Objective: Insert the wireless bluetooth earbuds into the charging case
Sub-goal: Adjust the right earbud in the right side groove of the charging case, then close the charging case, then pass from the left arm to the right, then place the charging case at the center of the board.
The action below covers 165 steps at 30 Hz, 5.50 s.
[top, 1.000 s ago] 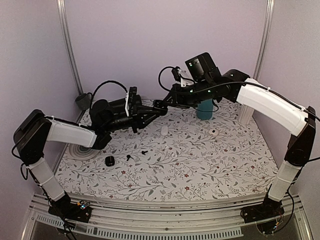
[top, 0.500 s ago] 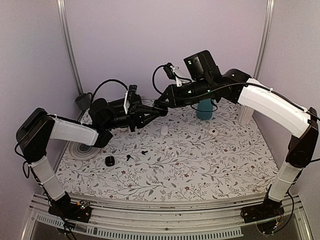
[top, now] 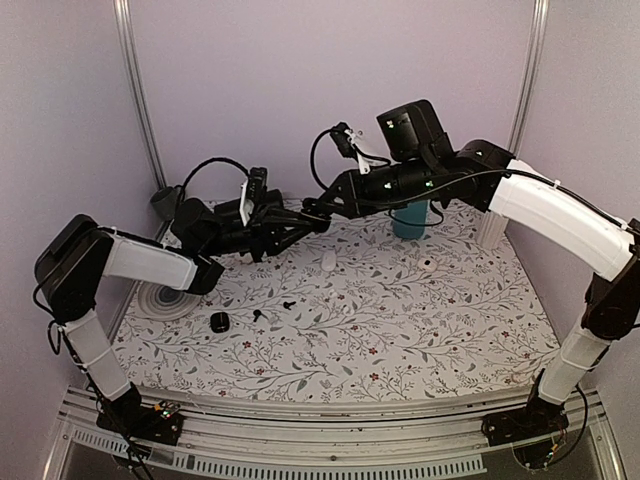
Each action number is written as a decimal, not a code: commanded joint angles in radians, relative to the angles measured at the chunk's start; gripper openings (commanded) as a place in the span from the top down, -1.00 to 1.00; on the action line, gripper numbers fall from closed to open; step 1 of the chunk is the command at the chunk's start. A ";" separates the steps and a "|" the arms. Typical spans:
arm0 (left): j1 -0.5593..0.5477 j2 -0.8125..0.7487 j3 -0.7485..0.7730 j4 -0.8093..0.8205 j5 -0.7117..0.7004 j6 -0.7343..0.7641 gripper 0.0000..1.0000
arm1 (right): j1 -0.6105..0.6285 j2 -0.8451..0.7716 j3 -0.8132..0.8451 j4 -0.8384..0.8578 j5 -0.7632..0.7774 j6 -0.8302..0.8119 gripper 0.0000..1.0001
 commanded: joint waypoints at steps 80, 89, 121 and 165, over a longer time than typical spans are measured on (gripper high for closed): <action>-0.011 -0.073 -0.006 -0.072 -0.069 0.035 1.00 | -0.176 -0.150 -0.430 0.613 -0.459 0.098 -0.15; -0.012 -0.069 0.040 -0.132 -0.099 -0.039 1.00 | -0.192 -0.262 -0.645 0.867 -0.492 0.118 -0.22; -0.049 -0.045 0.152 -0.329 -0.108 -0.157 1.00 | -0.192 -0.110 -0.601 1.117 -0.536 0.279 0.26; -0.017 -0.229 0.141 -0.832 -0.425 0.224 -0.92 | -0.650 -0.148 -1.041 0.874 -0.432 0.401 0.91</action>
